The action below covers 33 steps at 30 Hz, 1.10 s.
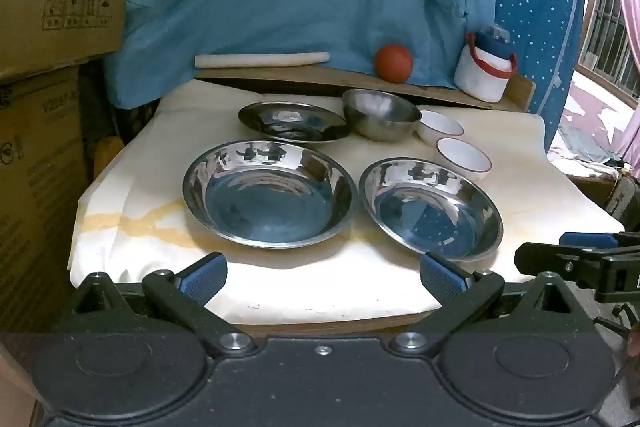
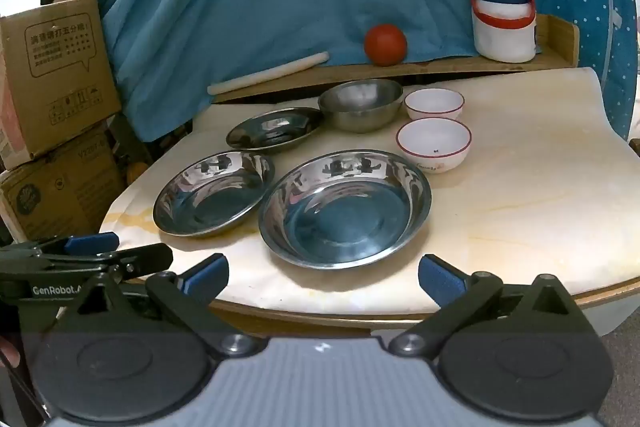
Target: Organize plates and bowls
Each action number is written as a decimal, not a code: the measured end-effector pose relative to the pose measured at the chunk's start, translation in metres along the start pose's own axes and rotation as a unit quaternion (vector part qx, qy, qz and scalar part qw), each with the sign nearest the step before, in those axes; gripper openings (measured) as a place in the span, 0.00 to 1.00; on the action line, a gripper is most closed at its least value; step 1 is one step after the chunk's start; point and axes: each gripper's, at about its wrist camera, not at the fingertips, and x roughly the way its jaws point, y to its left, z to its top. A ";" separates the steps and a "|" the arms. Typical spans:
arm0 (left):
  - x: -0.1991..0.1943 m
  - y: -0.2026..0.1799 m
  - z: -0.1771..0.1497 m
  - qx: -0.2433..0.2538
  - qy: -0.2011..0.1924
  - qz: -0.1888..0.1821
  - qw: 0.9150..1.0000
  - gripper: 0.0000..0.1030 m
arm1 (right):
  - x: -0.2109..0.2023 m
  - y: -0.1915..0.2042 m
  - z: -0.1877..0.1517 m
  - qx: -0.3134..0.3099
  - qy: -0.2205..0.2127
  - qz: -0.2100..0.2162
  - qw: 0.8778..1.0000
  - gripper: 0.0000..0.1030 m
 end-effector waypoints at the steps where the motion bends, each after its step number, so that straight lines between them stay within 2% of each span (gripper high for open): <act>1: 0.000 0.000 0.000 0.001 -0.001 -0.001 1.000 0.99 | 0.000 0.000 0.000 0.001 0.000 0.001 1.000 1.00; 33: 0.004 0.000 0.001 0.001 0.004 -0.001 1.000 0.99 | -0.001 0.000 0.001 0.000 0.004 -0.002 1.000 1.00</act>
